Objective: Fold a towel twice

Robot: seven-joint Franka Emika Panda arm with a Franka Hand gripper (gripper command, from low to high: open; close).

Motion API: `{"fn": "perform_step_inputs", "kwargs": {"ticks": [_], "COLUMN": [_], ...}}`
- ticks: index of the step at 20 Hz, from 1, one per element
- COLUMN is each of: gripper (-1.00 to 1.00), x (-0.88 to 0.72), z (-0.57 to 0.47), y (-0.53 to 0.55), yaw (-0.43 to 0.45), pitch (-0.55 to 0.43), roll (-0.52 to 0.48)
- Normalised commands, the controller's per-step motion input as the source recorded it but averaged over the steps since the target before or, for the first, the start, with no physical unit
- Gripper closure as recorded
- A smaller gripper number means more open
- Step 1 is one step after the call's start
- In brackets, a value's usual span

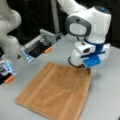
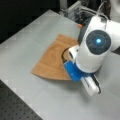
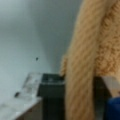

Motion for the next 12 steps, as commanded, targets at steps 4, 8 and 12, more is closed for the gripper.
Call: {"fn": "perform_step_inputs", "kwargs": {"ticks": [4, 8, 12], "gripper": [1.0, 1.0, 1.0], "x": [-0.28, -0.34, -0.36], "z": [0.14, 0.09, 0.01], "y": [-0.09, -0.1, -0.12], "yaw": [-0.048, -0.029, -0.034], "pitch": [0.08, 0.086, 0.008], "roll": [0.084, 0.14, 0.182]}}
